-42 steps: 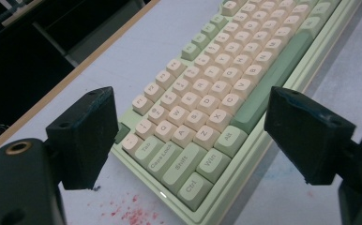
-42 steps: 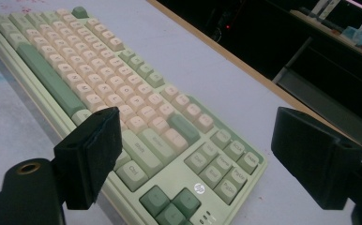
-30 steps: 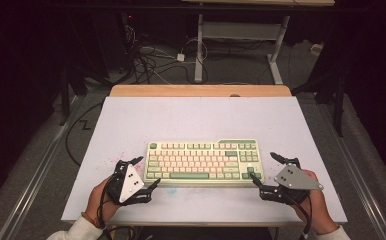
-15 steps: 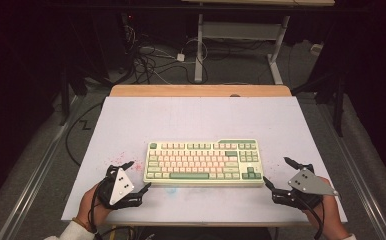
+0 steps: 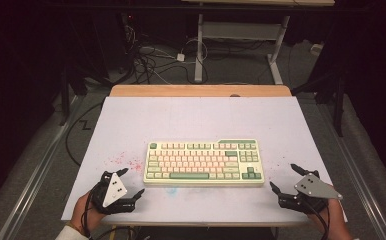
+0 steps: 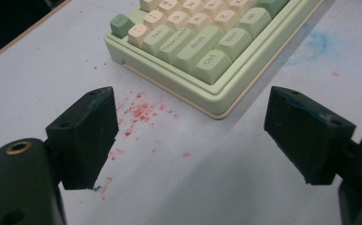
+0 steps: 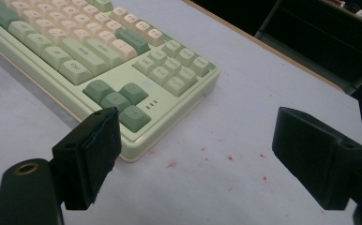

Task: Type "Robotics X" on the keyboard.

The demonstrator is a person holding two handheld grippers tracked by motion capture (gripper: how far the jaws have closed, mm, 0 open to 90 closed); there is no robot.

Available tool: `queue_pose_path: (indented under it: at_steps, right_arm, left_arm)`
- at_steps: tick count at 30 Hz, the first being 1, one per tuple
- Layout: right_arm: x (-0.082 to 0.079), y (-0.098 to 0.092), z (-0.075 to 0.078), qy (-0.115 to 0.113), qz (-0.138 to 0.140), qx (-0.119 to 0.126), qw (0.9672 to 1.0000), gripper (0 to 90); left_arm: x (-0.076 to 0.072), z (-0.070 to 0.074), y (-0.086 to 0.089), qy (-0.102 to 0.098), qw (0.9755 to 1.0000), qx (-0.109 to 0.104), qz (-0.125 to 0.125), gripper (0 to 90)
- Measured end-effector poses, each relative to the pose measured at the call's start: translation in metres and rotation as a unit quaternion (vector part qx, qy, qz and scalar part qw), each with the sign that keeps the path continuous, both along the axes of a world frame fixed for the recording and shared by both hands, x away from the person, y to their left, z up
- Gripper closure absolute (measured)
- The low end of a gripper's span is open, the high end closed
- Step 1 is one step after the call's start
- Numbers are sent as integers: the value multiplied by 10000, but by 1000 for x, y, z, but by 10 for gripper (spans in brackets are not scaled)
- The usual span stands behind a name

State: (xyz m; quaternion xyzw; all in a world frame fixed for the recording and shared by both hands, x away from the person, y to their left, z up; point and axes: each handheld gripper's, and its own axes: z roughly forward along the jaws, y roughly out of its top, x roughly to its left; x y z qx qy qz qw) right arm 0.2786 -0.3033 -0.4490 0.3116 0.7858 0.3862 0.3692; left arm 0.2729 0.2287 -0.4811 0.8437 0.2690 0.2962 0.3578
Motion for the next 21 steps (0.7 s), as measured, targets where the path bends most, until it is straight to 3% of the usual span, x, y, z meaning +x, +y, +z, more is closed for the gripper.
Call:
queue_pose_path:
  at_steps: [14, 21]
  right_arm:
    - [-5, 10, 4, -119, 141, -33, 9998, 167]
    - [-5, 12, 2, -63, 161, -87, 9998, 166]
  left_arm:
    - [-6, 2, -1, -141, 9998, -75, -124, 170]
    - [-4, 2, -2, -117, 9998, -51, -163, 170]
